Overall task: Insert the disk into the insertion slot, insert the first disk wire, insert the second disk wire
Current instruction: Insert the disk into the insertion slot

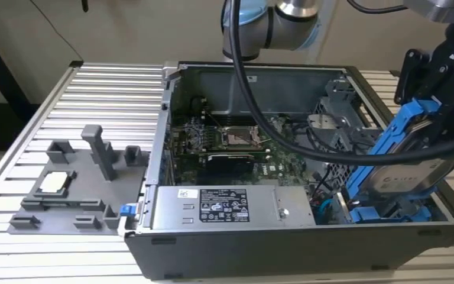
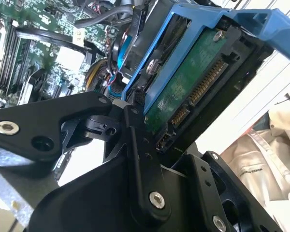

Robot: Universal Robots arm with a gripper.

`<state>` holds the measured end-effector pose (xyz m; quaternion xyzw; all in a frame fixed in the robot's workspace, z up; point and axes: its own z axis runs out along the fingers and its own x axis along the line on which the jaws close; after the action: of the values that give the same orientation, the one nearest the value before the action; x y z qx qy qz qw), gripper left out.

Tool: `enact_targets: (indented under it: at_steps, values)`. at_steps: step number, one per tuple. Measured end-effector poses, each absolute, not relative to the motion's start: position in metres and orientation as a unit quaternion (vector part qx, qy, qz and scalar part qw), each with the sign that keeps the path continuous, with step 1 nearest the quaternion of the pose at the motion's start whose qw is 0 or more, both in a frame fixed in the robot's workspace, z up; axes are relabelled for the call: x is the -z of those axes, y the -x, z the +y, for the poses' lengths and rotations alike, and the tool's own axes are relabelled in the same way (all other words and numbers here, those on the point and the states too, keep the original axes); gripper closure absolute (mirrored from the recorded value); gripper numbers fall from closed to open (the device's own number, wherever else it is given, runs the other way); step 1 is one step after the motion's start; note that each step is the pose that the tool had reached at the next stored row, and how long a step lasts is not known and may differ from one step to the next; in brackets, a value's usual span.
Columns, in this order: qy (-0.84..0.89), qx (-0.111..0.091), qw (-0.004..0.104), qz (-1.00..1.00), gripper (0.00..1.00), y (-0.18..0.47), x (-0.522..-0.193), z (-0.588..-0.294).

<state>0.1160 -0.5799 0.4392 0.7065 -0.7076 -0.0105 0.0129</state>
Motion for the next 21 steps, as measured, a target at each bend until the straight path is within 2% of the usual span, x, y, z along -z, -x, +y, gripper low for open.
enact_targets:
  at_steps: [21]
  values:
    - [-0.708,0.011,0.012,-0.706,0.67,-0.12,-0.424,-0.579]
